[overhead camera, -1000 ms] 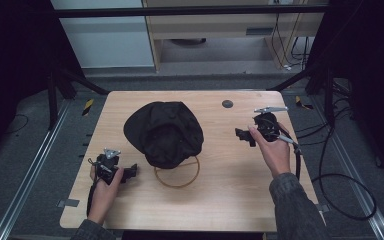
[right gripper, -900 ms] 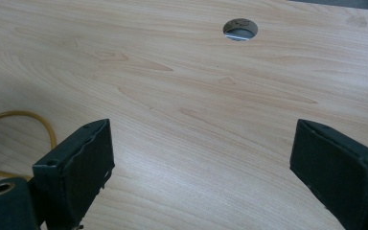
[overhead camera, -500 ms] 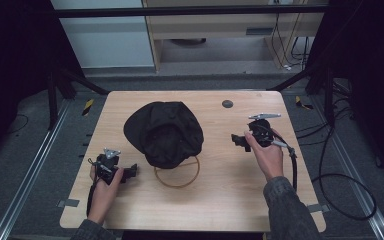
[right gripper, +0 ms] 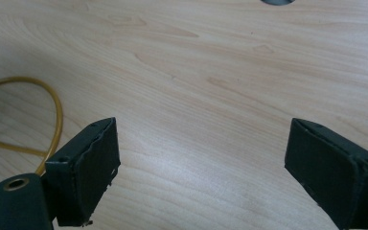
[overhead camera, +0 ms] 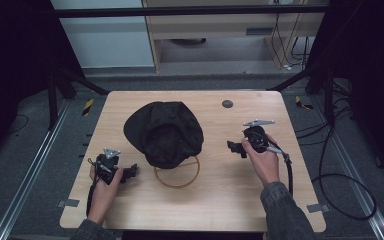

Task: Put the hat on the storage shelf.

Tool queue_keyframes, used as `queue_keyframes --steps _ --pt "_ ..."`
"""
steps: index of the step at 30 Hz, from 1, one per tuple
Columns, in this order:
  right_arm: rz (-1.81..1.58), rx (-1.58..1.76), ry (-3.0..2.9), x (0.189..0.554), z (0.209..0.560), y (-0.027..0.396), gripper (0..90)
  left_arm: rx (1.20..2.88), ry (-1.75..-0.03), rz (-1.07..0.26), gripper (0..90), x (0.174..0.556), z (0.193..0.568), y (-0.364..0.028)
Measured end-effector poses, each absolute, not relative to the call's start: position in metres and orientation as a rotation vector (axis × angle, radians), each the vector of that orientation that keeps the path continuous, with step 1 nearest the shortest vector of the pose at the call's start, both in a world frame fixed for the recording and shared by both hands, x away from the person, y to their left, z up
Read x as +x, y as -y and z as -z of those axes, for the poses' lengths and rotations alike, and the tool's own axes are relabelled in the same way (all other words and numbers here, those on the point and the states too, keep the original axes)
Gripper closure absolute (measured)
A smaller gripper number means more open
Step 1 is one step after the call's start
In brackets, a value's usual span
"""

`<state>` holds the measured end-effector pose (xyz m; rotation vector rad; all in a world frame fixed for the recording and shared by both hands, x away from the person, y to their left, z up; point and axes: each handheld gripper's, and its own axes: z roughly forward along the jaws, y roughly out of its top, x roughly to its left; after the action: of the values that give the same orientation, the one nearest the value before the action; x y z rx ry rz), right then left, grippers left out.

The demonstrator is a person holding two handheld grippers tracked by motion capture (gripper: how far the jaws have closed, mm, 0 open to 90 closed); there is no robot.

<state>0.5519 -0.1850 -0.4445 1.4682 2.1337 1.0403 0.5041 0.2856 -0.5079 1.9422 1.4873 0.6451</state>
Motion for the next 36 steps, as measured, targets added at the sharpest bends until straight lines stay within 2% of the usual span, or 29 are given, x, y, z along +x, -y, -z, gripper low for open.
queue_keyframes --steps 18,36 --pt "-1.009 1.486 -2.177 0.545 0.485 0.168 10.4 1.946 -1.481 -0.643 0.0 0.506 0.508 -0.289" --pt "-0.953 1.435 -2.168 0.540 0.505 0.146 7.8 1.918 -1.530 -0.661 0.0 0.510 0.508 -0.298"
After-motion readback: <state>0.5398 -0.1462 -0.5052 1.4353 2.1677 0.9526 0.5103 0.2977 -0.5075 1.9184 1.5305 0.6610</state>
